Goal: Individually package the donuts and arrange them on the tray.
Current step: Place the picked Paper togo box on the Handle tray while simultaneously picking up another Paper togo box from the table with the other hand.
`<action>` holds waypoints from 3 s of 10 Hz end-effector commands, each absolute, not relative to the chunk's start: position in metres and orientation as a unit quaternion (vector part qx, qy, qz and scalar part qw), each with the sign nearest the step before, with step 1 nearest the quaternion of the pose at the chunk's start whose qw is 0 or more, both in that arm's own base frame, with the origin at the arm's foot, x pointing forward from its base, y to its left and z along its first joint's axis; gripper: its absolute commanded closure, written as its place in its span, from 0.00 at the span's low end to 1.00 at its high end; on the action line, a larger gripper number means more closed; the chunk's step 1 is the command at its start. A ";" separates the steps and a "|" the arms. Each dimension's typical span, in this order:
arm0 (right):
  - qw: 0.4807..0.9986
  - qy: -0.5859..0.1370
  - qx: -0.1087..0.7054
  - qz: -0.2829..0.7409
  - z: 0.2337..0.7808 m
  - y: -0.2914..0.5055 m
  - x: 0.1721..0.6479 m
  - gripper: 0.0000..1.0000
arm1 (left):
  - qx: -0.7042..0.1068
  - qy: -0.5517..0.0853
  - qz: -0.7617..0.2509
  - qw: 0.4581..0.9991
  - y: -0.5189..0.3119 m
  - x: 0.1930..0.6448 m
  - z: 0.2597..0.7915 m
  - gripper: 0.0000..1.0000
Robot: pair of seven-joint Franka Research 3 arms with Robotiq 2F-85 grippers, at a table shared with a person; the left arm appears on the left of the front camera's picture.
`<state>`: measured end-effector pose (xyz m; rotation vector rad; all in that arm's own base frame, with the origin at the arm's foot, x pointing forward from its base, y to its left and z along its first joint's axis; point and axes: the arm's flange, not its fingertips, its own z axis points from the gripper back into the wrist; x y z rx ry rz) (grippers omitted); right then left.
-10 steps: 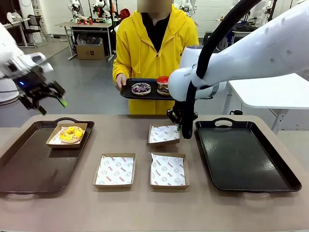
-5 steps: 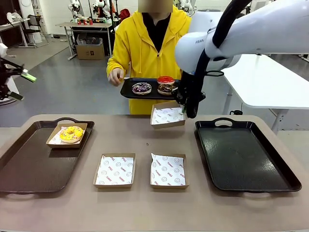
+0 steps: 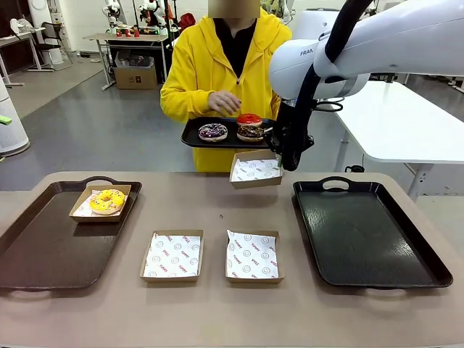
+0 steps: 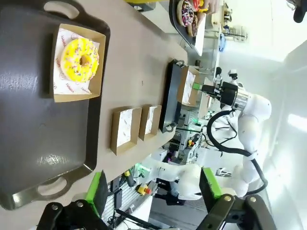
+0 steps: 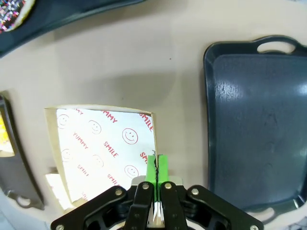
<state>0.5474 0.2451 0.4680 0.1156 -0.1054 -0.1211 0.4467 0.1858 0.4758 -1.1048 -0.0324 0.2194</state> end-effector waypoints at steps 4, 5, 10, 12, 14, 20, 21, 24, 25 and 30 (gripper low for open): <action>0.994 -0.046 0.065 -0.078 0.470 0.250 0.554 1.00 | -0.535 -0.014 0.116 0.837 0.200 0.432 0.452 0.00; 0.994 -0.044 0.067 -0.078 0.469 0.250 0.555 1.00 | -0.535 -0.014 0.112 0.837 0.202 0.431 0.444 0.00; 0.995 -0.052 0.058 -0.064 0.468 0.245 0.548 1.00 | -0.533 -0.007 0.127 0.836 0.199 0.434 0.453 0.00; 0.995 -0.052 0.058 -0.064 0.468 0.245 0.548 1.00 | -0.533 -0.007 0.127 0.836 0.199 0.434 0.453 0.00; 0.995 -0.052 0.058 -0.064 0.468 0.245 0.548 1.00 | -0.533 -0.007 0.127 0.836 0.199 0.434 0.453 0.00; 0.995 -0.052 0.058 -0.064 0.468 0.245 0.548 1.00 | -0.533 -0.007 0.127 0.836 0.199 0.434 0.453 0.00; 0.995 -0.052 0.058 -0.064 0.468 0.245 0.548 1.00 | -0.533 -0.007 0.127 0.836 0.199 0.434 0.453 0.00; 0.995 -0.052 0.058 -0.064 0.468 0.245 0.548 1.00 | -0.533 -0.007 0.127 0.836 0.199 0.434 0.453 0.00; 0.995 -0.052 0.058 -0.064 0.468 0.245 0.548 1.00 | -0.533 -0.007 0.127 0.836 0.199 0.434 0.453 0.00; 0.995 -0.052 0.058 -0.064 0.468 0.245 0.548 1.00 | -0.533 -0.007 0.127 0.836 0.199 0.434 0.453 0.00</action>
